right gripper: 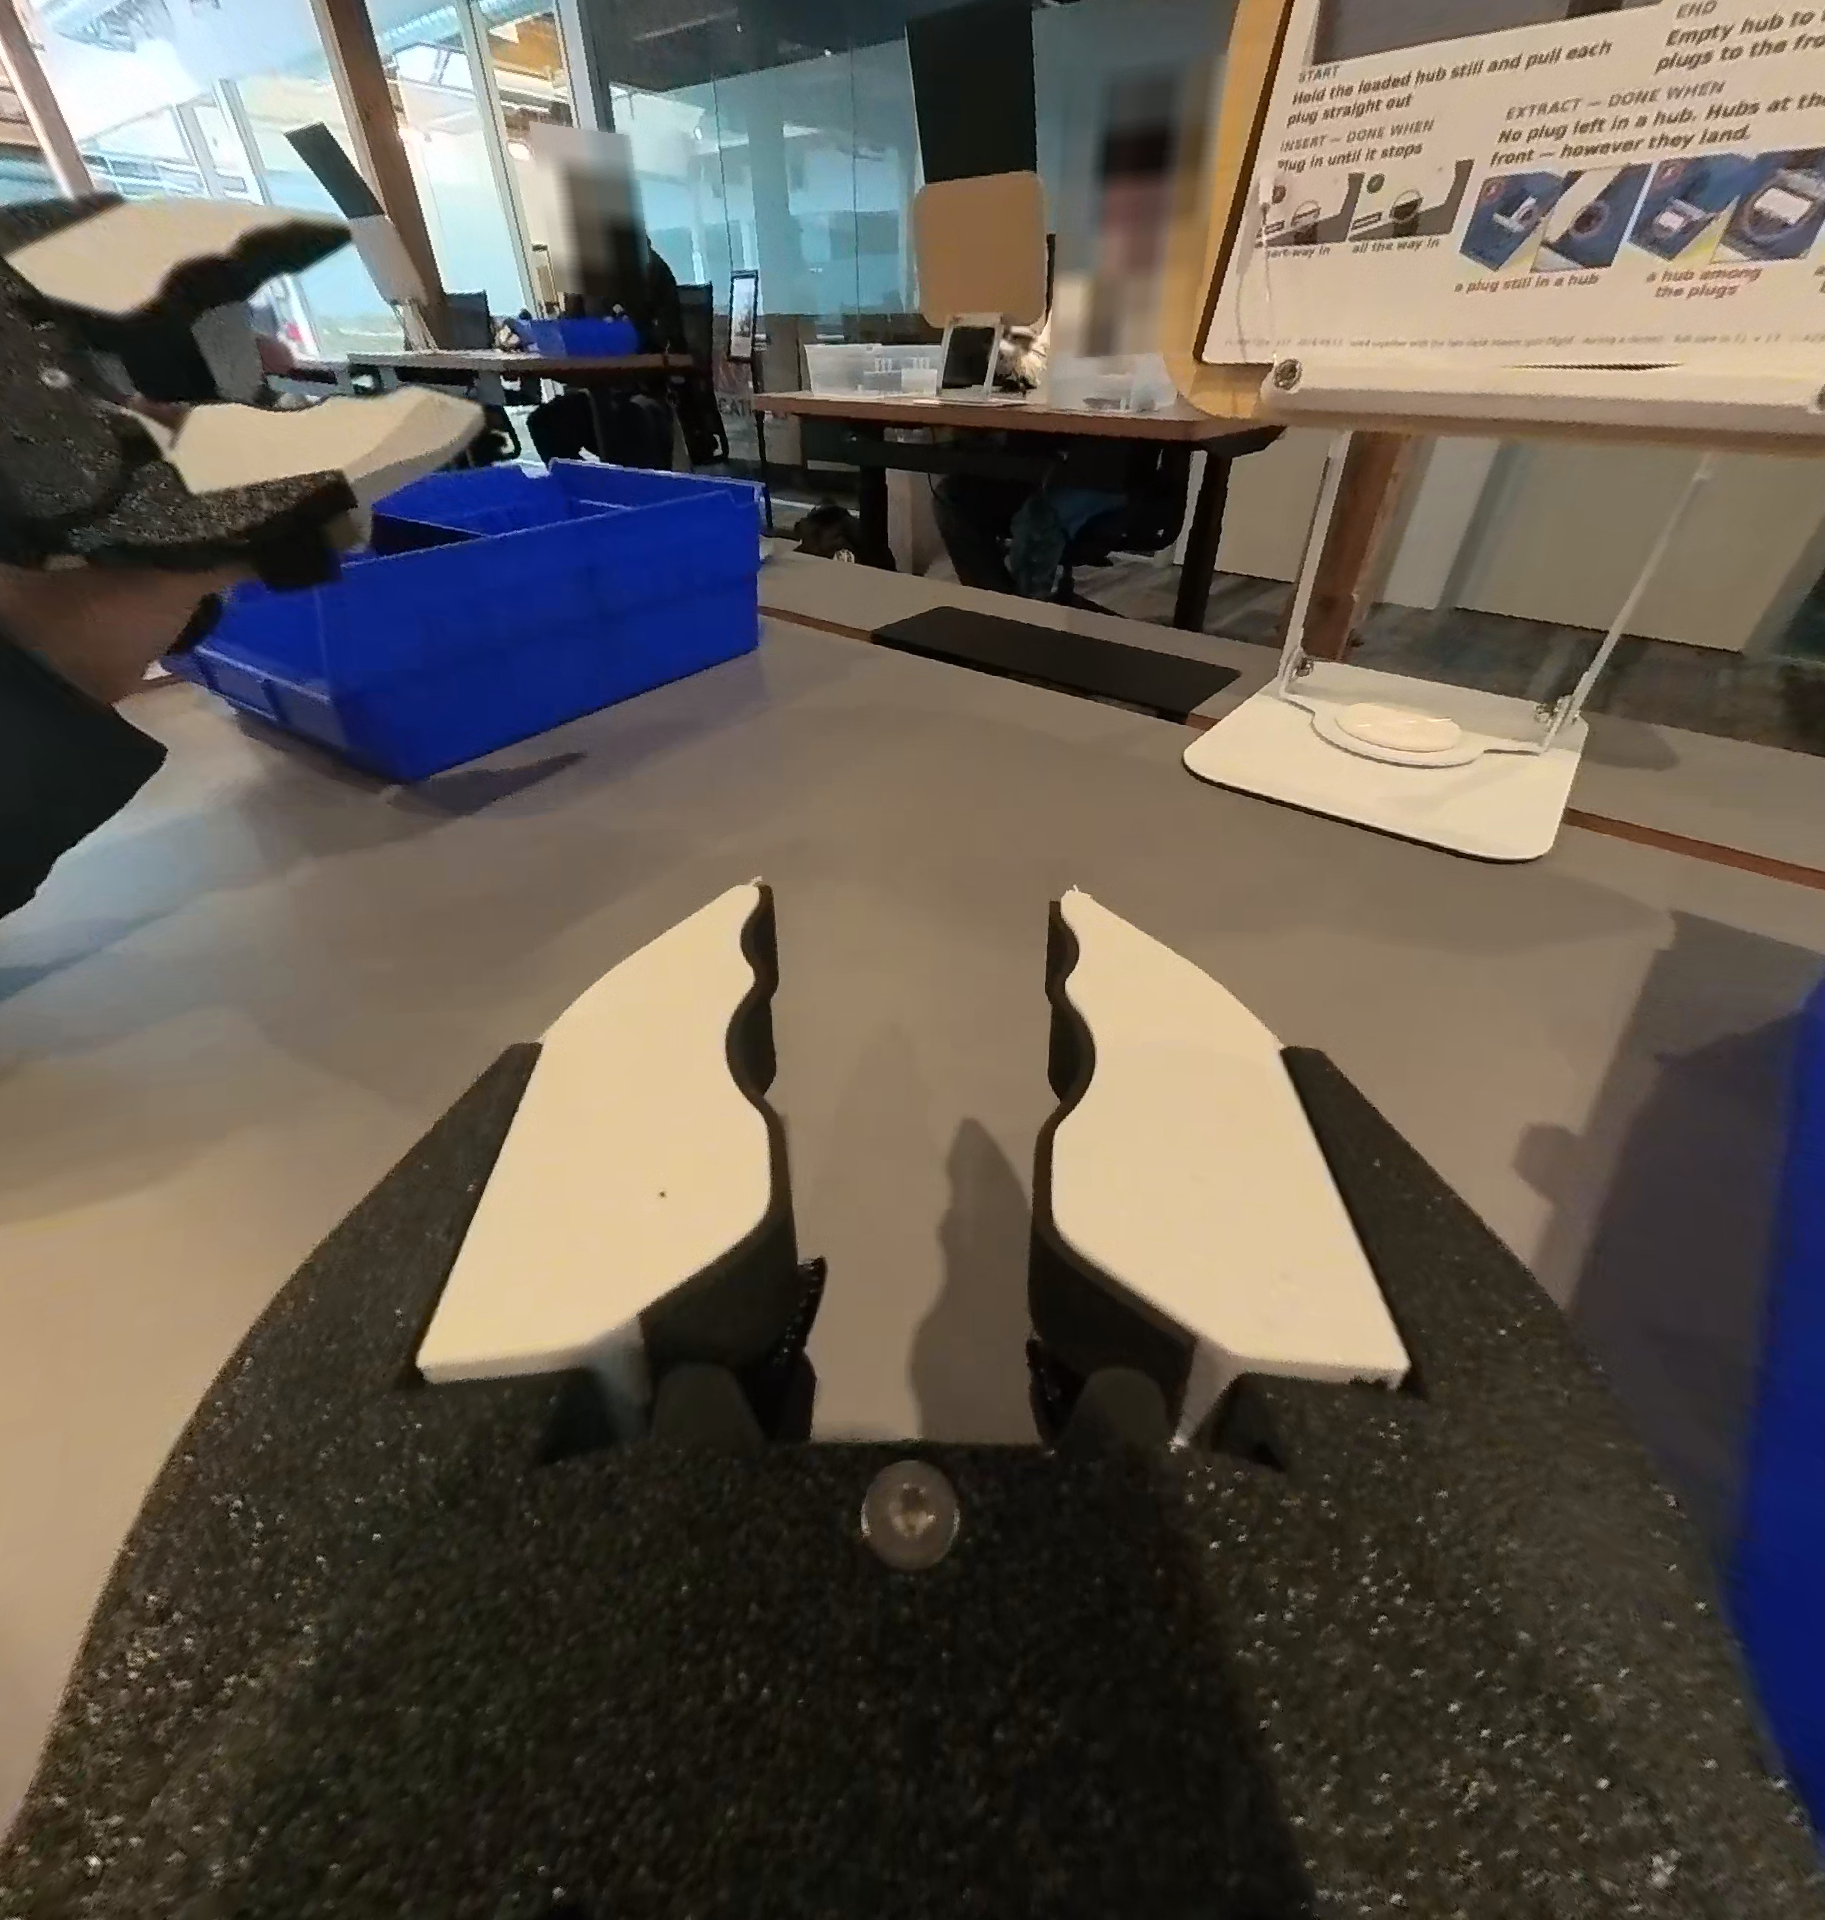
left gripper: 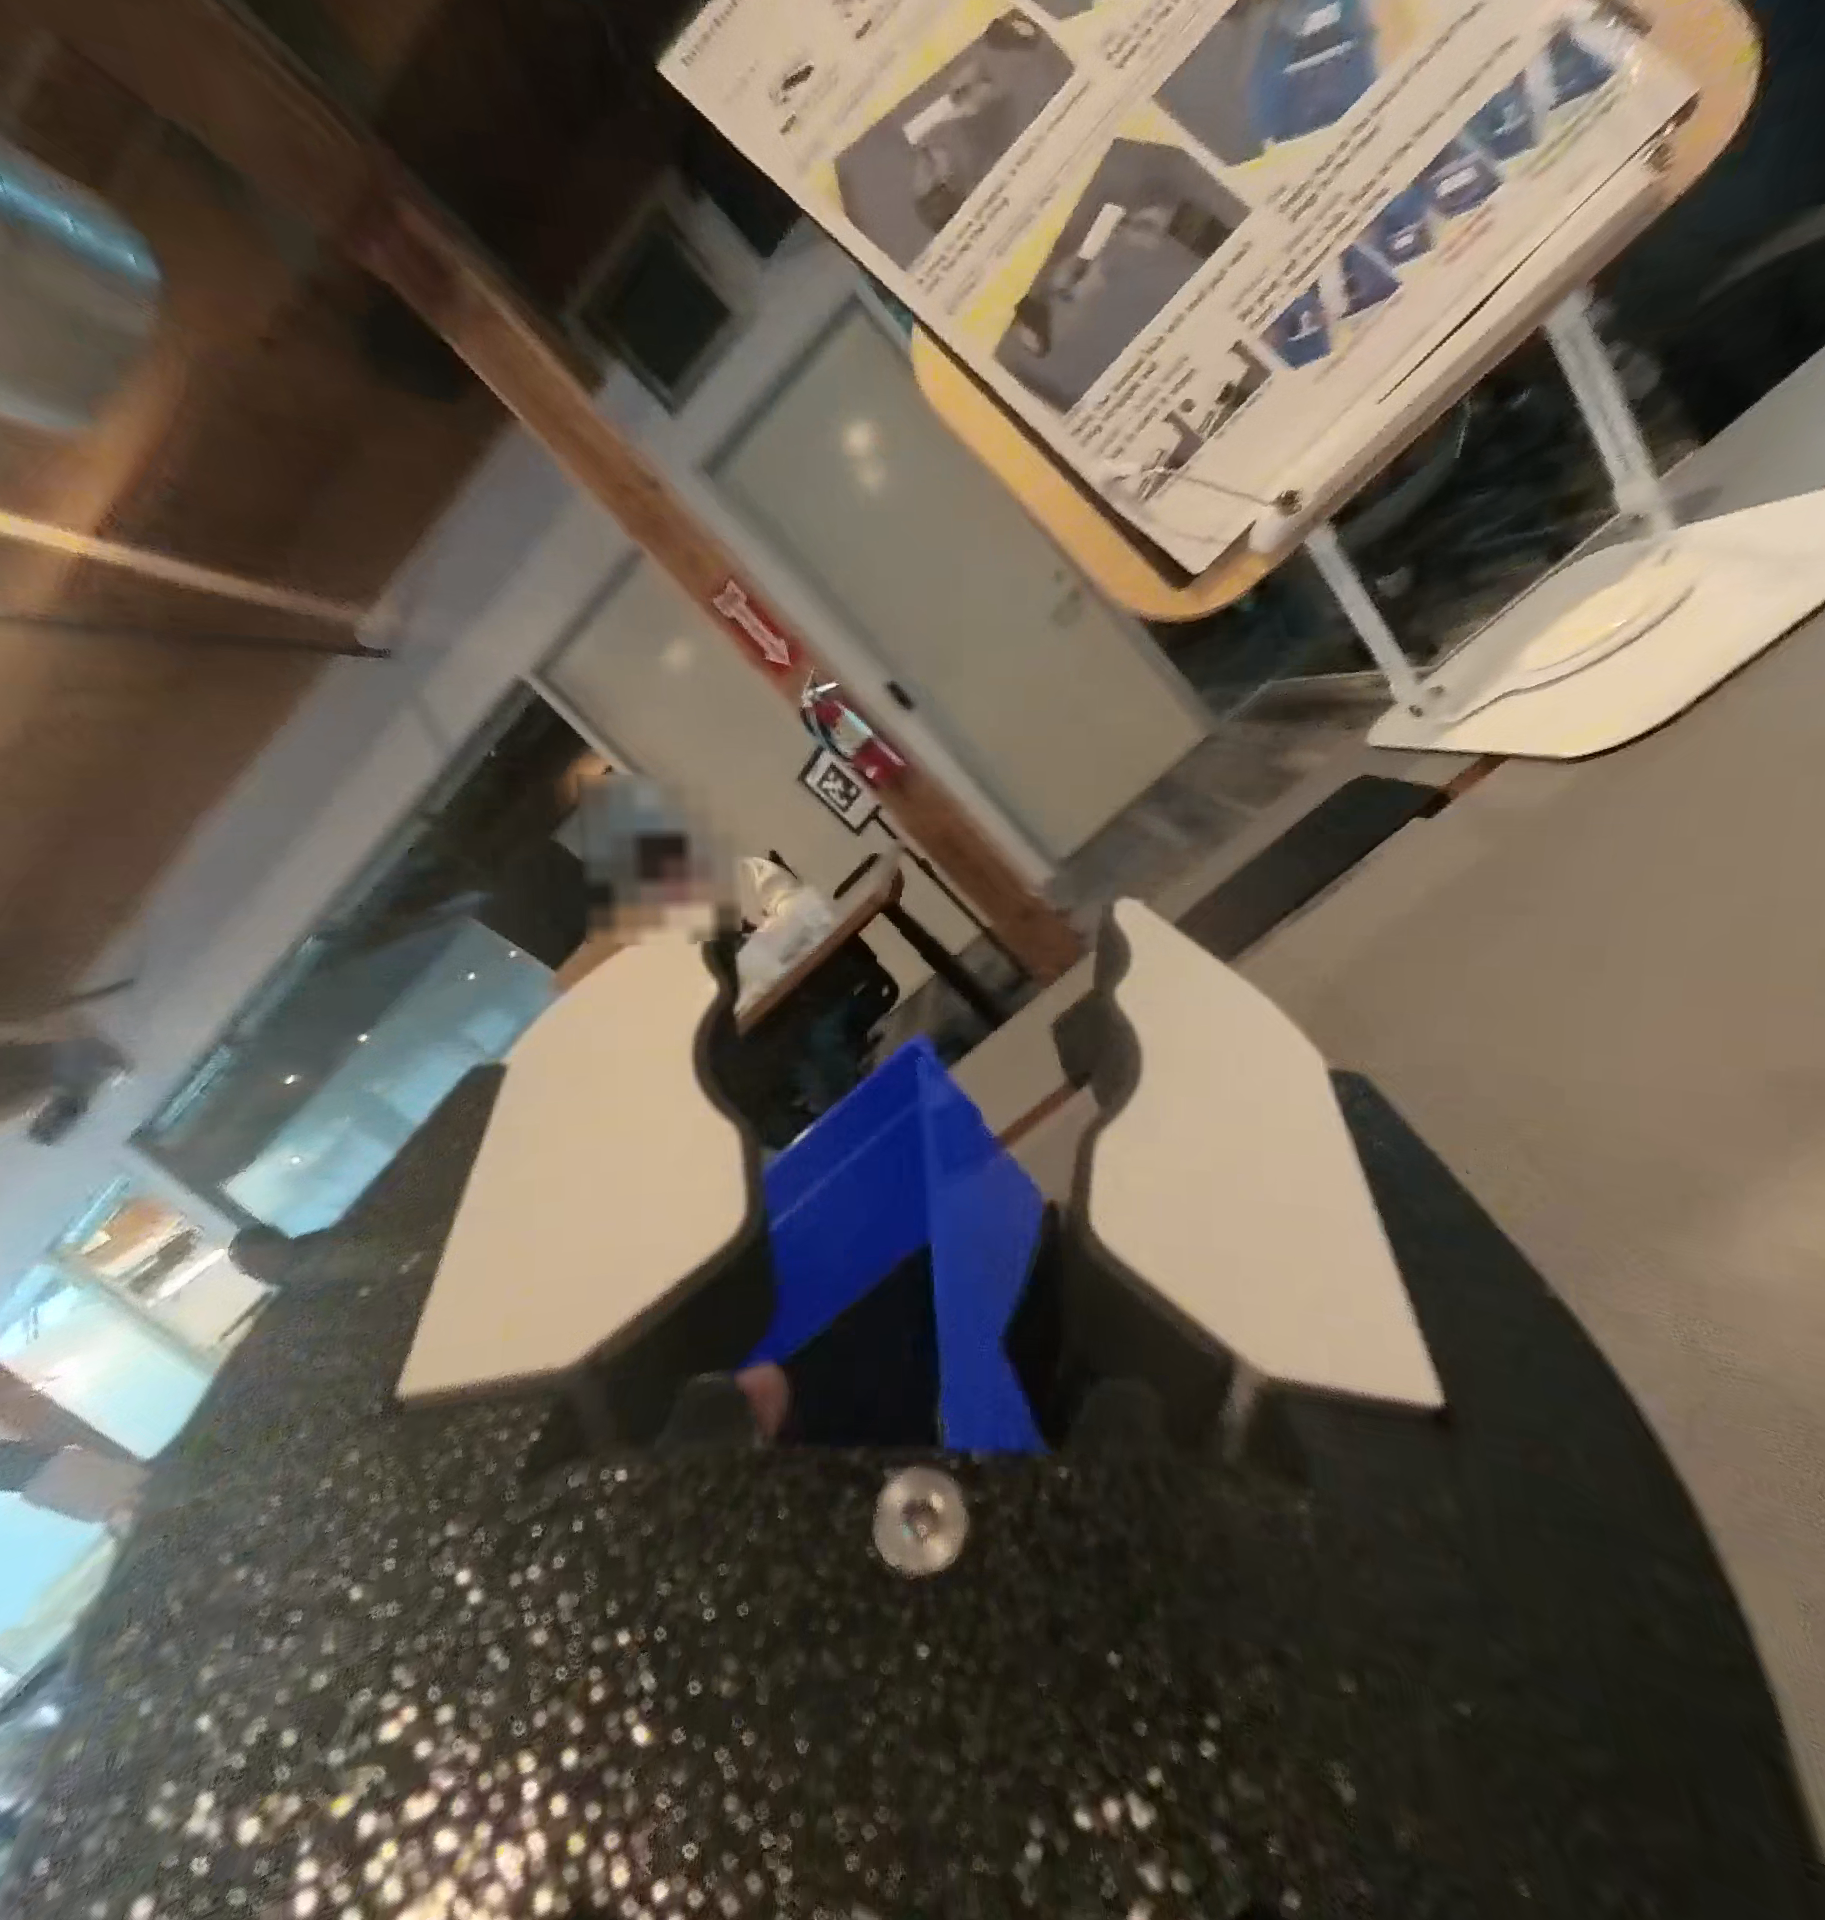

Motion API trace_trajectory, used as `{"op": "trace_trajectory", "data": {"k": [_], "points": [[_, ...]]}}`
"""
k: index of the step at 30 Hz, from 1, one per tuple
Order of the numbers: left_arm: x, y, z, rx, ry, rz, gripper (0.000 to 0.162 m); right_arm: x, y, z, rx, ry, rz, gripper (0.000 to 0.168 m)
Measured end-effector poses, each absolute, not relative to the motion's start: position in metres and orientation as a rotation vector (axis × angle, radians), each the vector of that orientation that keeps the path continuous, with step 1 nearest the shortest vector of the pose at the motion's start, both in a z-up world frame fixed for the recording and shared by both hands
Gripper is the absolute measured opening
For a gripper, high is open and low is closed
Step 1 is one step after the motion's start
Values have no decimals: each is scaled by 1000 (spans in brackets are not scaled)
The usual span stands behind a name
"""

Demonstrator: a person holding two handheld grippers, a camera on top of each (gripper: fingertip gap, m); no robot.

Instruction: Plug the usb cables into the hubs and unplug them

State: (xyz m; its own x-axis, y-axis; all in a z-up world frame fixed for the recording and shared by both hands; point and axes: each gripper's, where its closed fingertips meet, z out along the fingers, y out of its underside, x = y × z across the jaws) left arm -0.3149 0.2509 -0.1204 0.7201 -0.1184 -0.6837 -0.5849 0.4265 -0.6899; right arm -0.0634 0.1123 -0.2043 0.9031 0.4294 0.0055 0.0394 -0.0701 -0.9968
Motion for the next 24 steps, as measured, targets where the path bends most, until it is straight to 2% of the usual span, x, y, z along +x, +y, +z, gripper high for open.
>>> {"op": "trace_trajectory", "data": {"k": [2,7,13,15,18,19,21,24], "points": [[-316,257,-128,-1180,739,290,67,-63,113,-205,-1621,-373,325,49],[-333,278,-152,-1391,697,232,97,-64,113,-207,-1631,-387,314,47],[-354,293,-179,-1616,628,181,100,-64,113,-205,-1625,-379,314,44],[-360,297,-197,-1725,642,179,90,-64,112,-205,-1623,-378,315,44],[-371,301,-215,-1789,684,245,58,-64,112,-205,-1623,-380,314,43],[-376,302,-216,-1785,687,291,51,-64,112,-205,-1623,-381,314,43],[-378,302,-219,-1808,677,292,43,-65,111,-203,-1614,-388,321,43],[-382,303,-226,-1866,667,309,40,-65,111,-202,-1609,-388,317,43]]}}
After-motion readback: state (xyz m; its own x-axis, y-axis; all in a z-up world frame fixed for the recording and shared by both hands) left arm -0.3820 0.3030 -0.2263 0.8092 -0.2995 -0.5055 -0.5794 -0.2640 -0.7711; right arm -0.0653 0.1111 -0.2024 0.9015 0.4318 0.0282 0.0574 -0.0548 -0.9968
